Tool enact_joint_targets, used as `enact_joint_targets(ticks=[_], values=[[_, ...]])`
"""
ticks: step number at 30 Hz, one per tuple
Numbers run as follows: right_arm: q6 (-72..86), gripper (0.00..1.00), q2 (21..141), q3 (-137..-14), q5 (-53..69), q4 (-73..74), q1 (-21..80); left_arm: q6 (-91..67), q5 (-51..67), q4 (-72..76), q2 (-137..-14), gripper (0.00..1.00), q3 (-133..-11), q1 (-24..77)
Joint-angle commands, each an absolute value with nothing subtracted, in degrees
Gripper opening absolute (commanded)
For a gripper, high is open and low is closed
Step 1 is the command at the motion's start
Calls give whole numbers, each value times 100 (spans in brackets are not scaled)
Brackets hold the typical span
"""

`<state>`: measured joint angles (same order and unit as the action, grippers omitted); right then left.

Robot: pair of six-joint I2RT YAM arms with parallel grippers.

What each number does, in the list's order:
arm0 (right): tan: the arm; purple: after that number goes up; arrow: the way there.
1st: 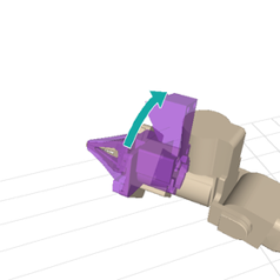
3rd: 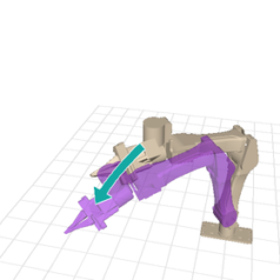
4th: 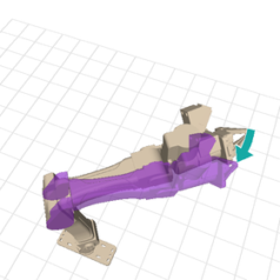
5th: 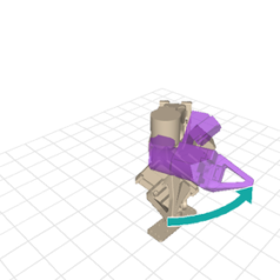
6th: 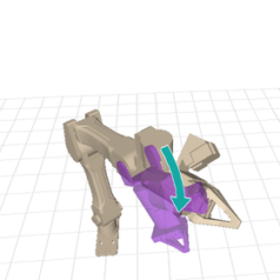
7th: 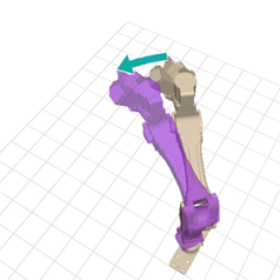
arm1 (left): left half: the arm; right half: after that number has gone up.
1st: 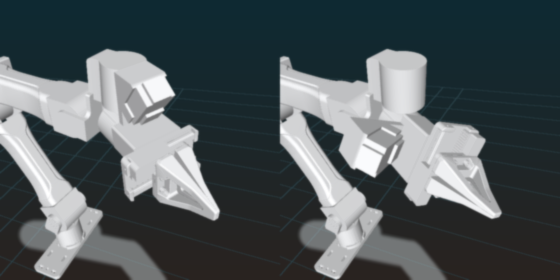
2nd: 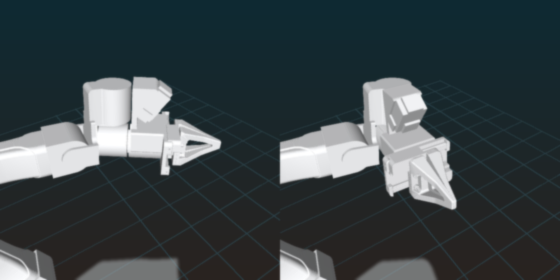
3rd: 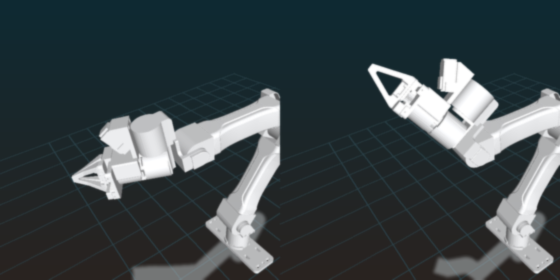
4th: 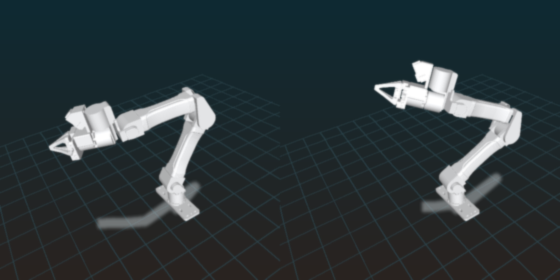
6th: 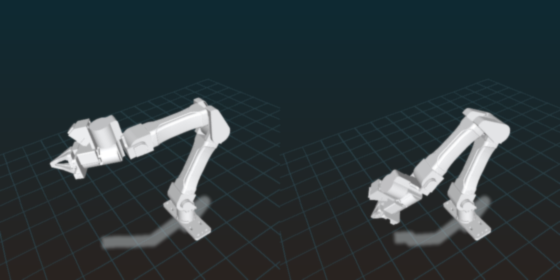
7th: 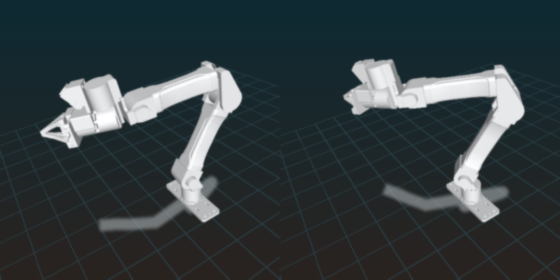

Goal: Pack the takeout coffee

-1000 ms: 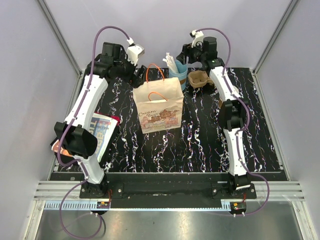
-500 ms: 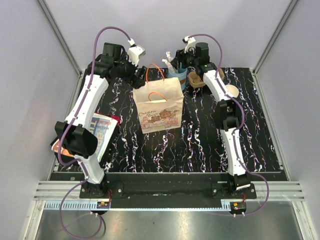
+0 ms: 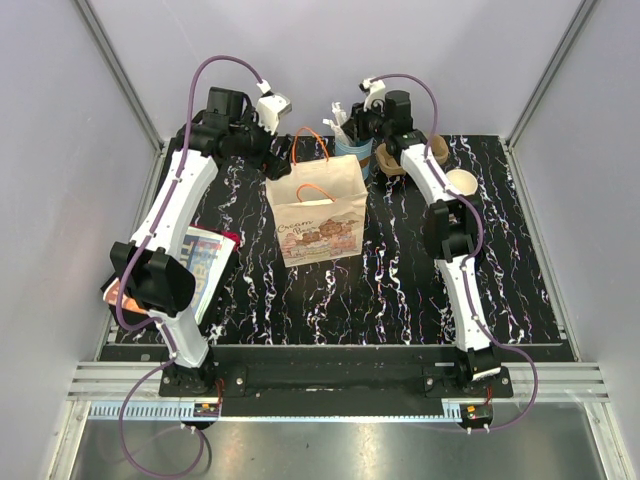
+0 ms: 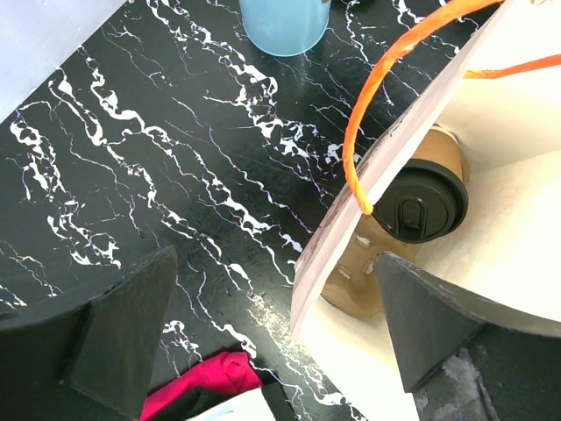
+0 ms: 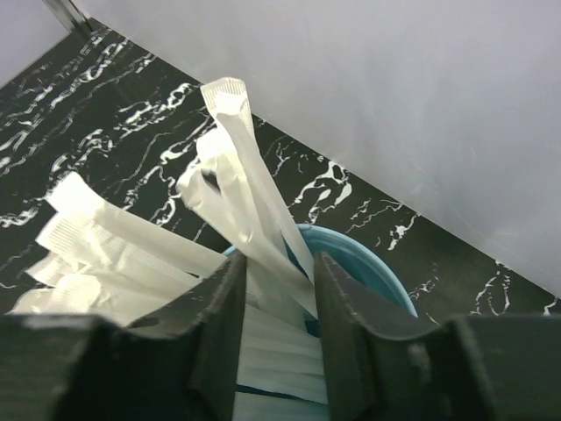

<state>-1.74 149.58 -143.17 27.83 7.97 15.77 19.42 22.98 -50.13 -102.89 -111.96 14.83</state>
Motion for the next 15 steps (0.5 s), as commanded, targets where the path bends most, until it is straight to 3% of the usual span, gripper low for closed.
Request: enact_joint_targets(ticks=[1,8,15], values=[[-220,34,14898,-14414,2610,492,1635,1872,2470,-4834,-10116,99,-11197,1459],[-422,13,14643,-14212,2532,483,1635,1828,2558,-4799,-10169,99,-11180,1459],[-694,9,14187,-13843,2496,501,1635,1775,2663,-4764,-10151,99,-11118,1459]])
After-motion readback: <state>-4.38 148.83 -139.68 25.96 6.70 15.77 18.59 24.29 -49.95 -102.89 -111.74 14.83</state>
